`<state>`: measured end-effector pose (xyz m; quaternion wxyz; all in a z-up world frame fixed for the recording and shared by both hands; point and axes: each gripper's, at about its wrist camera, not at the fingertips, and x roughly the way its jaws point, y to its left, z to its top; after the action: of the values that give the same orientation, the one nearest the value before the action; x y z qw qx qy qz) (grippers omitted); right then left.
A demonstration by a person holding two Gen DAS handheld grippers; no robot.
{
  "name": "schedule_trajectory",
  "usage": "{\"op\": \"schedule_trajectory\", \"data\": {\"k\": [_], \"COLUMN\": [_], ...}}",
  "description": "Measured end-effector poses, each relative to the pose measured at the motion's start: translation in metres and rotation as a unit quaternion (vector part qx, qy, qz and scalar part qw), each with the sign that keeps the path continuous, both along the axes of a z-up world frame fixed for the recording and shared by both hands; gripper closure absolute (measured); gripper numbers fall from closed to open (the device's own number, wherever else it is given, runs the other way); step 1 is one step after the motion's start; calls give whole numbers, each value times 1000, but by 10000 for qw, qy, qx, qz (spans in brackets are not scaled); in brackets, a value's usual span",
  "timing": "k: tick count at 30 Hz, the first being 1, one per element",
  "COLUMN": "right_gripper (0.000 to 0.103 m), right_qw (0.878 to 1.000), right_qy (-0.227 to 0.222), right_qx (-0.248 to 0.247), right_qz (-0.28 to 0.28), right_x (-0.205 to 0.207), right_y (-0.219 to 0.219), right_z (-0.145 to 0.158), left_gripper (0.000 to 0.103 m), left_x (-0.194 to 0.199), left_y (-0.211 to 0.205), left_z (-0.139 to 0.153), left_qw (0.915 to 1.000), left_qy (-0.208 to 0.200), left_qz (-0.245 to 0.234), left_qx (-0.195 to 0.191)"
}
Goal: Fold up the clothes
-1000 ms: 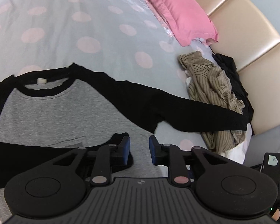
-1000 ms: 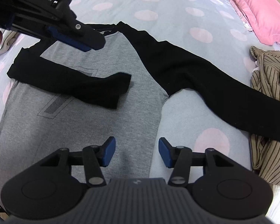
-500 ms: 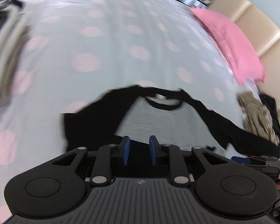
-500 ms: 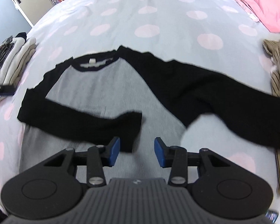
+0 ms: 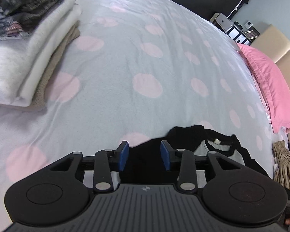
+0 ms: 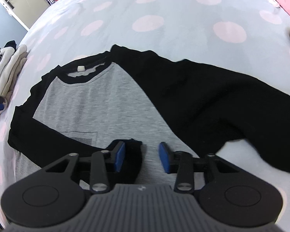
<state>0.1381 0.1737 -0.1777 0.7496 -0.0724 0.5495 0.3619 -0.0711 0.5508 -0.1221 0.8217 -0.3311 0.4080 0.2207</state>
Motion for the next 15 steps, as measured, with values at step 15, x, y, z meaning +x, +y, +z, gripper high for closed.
{"op": "schedule_trajectory", "data": {"k": [15], "right_gripper": [97], "right_qw": [9980], "right_qy": [-319], "right_qx": [443], "right_qz": [-330], "right_x": [9], "right_y": [-5], "right_z": [63], "left_gripper": [69], "left_x": [17], "left_y": [10], "left_z": [-44], "left_qw": [9992], "left_qy": [347], "left_qz": [-121], "left_qx": [-161]}}
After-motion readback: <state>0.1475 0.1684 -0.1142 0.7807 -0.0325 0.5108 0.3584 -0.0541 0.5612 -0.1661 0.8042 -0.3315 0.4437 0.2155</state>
